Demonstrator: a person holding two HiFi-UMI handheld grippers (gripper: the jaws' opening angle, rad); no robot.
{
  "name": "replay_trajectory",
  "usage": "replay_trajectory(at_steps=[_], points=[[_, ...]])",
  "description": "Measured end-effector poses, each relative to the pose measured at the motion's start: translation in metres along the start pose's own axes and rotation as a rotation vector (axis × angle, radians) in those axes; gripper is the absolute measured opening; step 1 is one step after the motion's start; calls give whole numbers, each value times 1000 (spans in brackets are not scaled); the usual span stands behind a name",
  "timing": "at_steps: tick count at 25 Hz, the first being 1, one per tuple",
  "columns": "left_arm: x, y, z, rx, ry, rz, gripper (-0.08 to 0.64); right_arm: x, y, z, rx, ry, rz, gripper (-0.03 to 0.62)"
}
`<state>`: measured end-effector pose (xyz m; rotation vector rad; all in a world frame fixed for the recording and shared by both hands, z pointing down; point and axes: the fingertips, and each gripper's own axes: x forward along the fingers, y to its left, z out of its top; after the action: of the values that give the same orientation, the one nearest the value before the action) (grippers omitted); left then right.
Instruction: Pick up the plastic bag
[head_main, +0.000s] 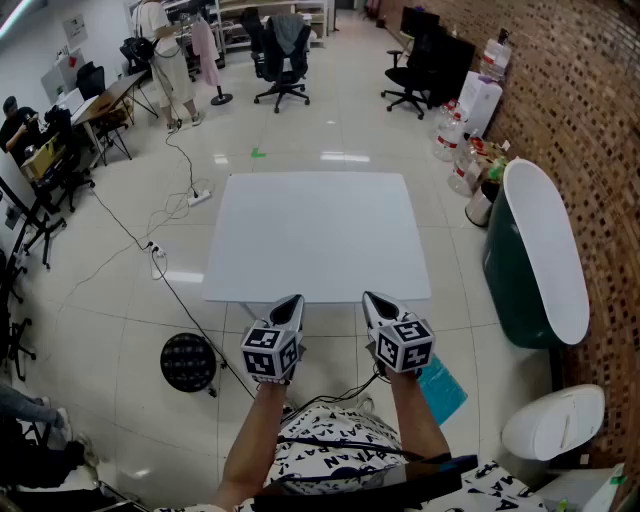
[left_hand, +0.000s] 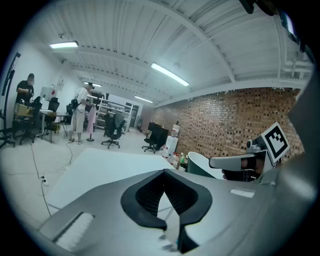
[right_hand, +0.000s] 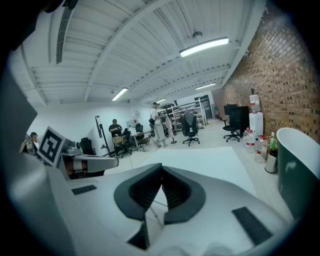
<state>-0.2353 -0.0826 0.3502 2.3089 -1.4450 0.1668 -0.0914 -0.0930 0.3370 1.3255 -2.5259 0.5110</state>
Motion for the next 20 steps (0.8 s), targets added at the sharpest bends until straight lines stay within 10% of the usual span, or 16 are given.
replay_trajectory(at_steps=[20], points=[[29, -22, 2, 31, 44, -88, 0, -11, -19, 8, 69, -62, -38, 5]])
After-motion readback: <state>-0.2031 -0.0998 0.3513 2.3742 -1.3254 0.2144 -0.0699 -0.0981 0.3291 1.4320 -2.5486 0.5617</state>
